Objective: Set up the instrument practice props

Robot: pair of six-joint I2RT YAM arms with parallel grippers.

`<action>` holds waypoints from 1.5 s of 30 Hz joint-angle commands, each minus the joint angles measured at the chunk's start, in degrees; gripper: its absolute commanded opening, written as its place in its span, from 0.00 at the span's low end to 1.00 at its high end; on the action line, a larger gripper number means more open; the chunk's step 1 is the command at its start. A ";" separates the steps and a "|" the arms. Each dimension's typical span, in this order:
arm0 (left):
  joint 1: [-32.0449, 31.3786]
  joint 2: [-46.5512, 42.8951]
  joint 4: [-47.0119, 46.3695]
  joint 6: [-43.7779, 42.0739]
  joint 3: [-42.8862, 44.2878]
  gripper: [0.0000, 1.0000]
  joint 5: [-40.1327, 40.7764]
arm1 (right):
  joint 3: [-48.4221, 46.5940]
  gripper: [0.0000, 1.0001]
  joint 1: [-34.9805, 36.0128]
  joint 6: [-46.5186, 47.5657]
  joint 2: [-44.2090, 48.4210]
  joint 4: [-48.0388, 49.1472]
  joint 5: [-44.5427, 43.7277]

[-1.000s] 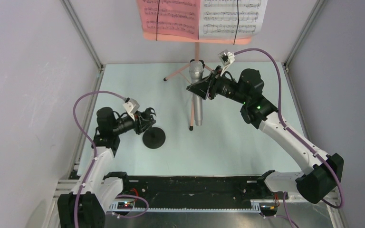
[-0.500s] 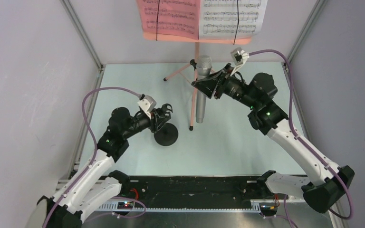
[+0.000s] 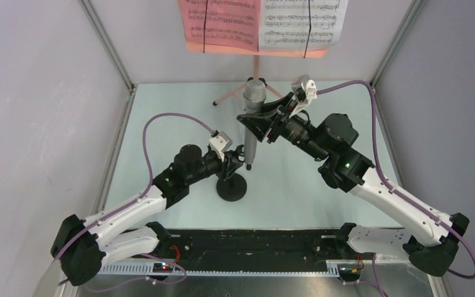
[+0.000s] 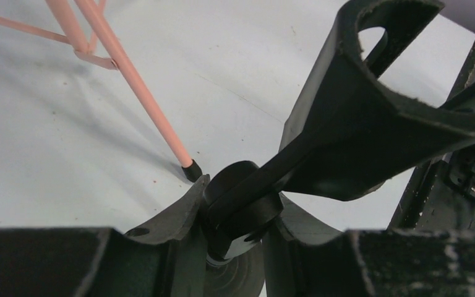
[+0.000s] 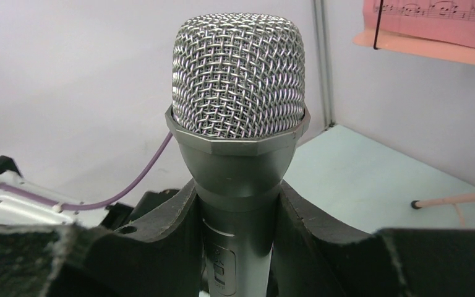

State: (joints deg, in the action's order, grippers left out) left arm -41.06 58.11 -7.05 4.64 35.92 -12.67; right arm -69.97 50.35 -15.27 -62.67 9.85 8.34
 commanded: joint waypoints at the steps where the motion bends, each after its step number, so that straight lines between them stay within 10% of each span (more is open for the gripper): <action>1: -2.72 -1.41 -16.08 -0.61 -4.31 0.00 4.41 | -1.66 0.00 2.56 6.93 -1.21 4.92 -9.92; 45: -7.61 0.70 -22.43 -2.12 -10.07 0.00 12.37 | 13.86 0.00 10.42 19.53 -1.17 23.04 -20.57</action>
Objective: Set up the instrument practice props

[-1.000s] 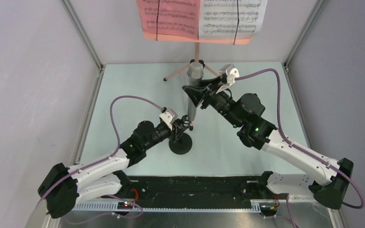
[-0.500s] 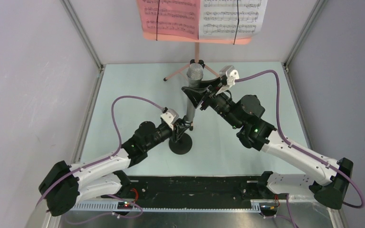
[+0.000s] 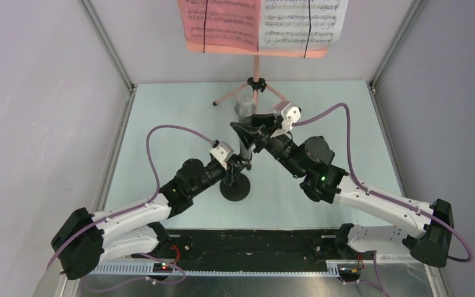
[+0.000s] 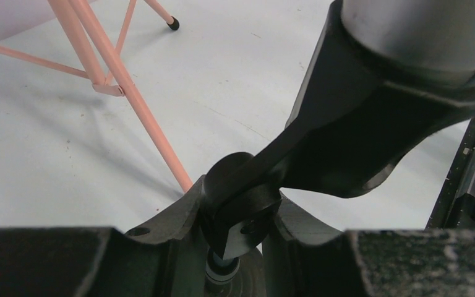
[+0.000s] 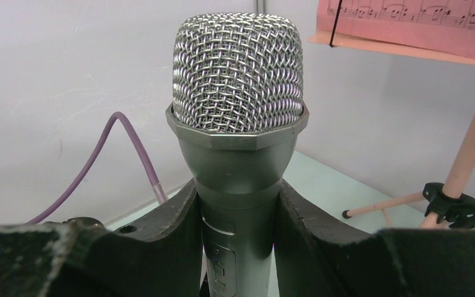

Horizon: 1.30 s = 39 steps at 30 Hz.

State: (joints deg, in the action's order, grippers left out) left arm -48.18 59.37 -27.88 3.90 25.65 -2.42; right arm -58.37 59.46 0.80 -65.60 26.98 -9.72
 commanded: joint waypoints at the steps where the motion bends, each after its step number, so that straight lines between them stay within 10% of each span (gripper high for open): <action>1: -0.44 -0.75 -1.57 -0.90 -0.03 0.00 2.25 | 3.56 0.00 1.42 4.02 2.27 6.73 -2.55; 39: -0.49 0.18 -1.61 0.87 -0.43 0.00 2.26 | 9.86 0.00 11.27 16.52 -2.45 11.28 -22.96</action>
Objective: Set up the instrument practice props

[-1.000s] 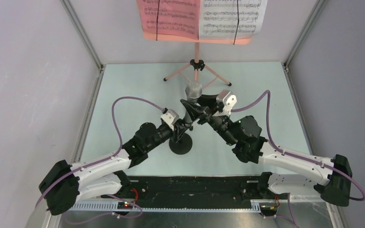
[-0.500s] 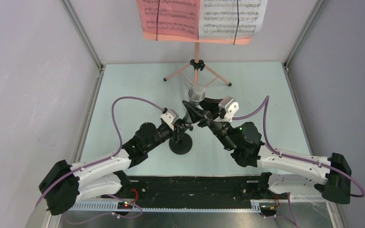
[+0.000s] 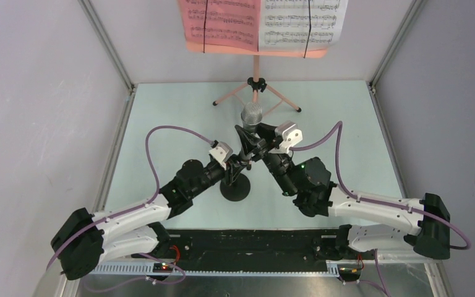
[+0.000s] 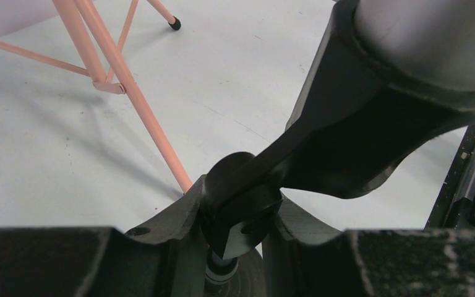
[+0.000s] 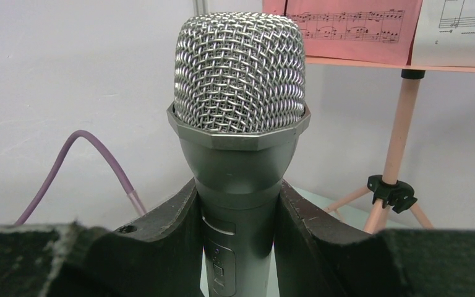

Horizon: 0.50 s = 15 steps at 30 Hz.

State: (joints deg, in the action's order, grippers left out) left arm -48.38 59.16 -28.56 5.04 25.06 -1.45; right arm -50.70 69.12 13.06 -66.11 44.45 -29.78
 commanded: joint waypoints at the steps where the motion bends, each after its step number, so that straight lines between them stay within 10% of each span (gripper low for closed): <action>1: -0.26 0.37 -0.90 -0.28 0.12 0.00 1.28 | 2.84 0.00 2.04 4.92 -1.94 -4.34 -2.58; 15: -0.24 -0.35 -0.91 0.68 -0.67 0.00 1.21 | 9.25 0.00 3.29 4.48 -6.84 9.70 -4.79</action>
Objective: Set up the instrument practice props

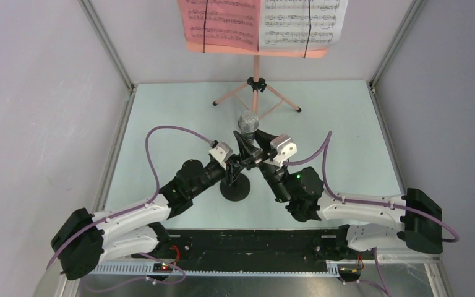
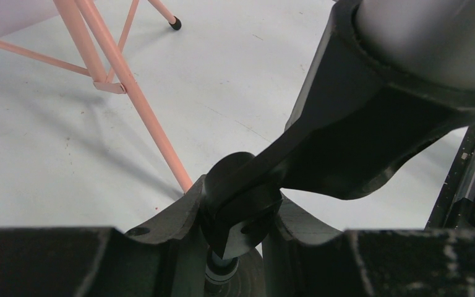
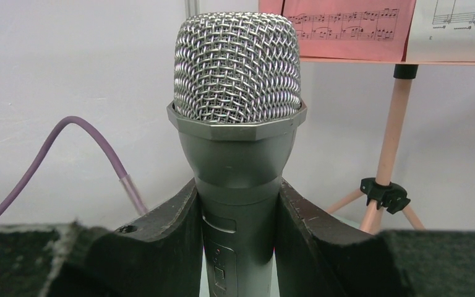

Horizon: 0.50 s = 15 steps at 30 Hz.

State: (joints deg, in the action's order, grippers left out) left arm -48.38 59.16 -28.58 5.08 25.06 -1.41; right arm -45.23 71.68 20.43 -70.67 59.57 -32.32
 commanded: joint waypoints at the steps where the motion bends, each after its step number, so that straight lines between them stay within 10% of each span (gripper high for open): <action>1: -0.23 -0.35 -0.87 0.68 -0.65 0.00 1.11 | 4.12 0.00 0.61 -4.46 -2.27 -5.12 -2.11; 15: -0.26 -0.75 0.18 0.78 -0.38 0.00 0.57 | 8.75 0.00 0.61 -8.36 -7.59 2.87 -1.84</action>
State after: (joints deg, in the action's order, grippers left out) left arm -48.36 59.02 -28.25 5.19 25.06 -1.13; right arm -39.88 70.89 16.58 -73.10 70.70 -32.64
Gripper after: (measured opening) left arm 0.352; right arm 0.424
